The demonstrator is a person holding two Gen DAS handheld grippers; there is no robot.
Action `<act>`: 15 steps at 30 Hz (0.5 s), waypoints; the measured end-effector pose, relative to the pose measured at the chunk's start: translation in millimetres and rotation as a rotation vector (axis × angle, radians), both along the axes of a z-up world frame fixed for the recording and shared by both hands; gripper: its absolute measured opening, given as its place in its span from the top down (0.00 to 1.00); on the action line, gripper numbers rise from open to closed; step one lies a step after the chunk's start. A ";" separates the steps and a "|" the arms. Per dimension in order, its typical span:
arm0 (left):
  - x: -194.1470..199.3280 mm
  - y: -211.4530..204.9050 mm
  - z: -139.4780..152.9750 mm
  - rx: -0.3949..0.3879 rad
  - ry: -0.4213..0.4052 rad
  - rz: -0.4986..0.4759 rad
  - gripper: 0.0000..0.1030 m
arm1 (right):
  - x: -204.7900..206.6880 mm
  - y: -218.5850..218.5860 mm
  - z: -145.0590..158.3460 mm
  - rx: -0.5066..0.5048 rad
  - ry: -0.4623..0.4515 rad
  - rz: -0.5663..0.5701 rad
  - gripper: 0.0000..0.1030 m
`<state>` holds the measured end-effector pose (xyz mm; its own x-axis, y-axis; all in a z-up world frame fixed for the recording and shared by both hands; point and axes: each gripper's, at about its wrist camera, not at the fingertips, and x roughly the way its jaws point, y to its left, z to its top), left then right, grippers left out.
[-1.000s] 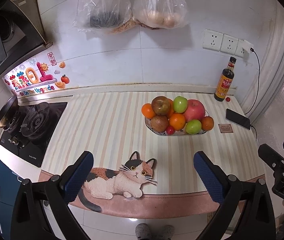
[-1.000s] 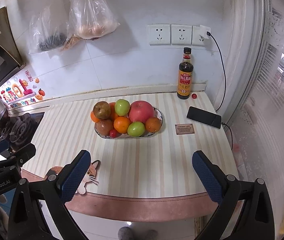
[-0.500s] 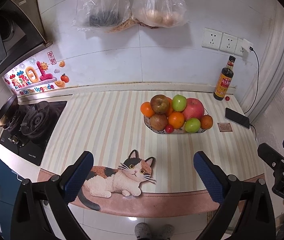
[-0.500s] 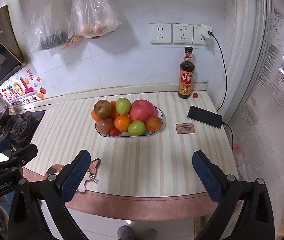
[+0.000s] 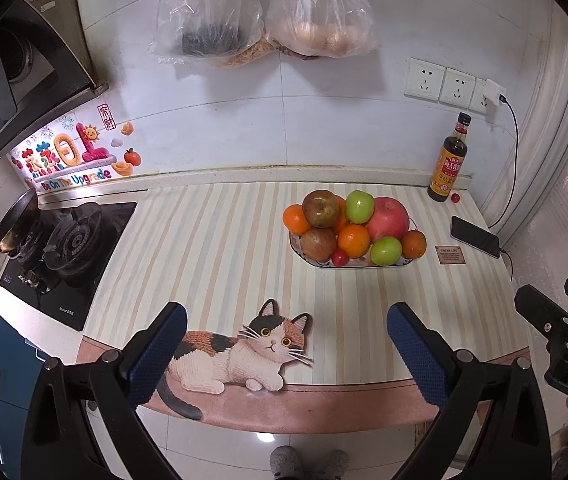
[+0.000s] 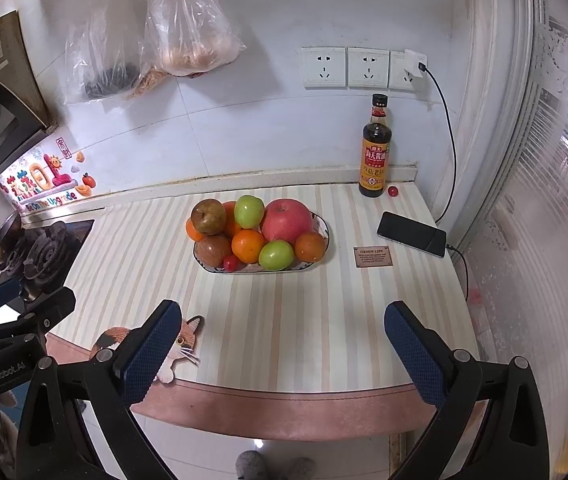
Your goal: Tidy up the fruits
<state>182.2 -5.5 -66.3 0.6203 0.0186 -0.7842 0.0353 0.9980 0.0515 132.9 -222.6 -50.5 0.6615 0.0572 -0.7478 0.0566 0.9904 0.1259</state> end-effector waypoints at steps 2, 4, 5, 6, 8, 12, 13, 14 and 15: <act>-1.7 -0.5 0.8 0.002 -0.002 0.000 0.00 | 0.0 0.1 -0.1 0.000 0.001 -0.001 0.00; -2.9 -1.5 1.3 0.005 -0.002 -0.002 0.00 | -0.1 0.2 -0.1 -0.001 0.001 0.000 0.00; -3.0 -1.6 1.1 0.004 -0.003 -0.002 0.00 | -0.3 0.1 -0.1 -0.001 0.000 -0.001 0.00; -3.4 -2.0 1.5 0.006 -0.004 -0.003 0.00 | 0.0 0.2 -0.2 0.001 0.001 -0.001 0.00; -3.6 -2.5 1.7 0.007 -0.005 -0.002 0.00 | -0.1 -0.6 0.0 0.004 0.002 -0.002 0.00; -3.5 -2.6 1.8 0.007 -0.005 -0.004 0.00 | -1.0 -1.2 -0.5 0.007 0.004 -0.002 0.00; -3.7 -2.4 1.8 0.004 -0.004 -0.004 0.00 | -1.7 -1.1 0.0 0.005 0.004 -0.003 0.00; -3.5 -2.7 1.8 0.005 -0.005 -0.003 0.00 | -2.2 -1.4 -0.1 0.004 0.004 -0.002 0.00; -3.3 -2.7 1.8 0.005 -0.005 -0.005 0.00 | -1.7 -1.7 -0.6 0.005 0.004 -0.002 0.00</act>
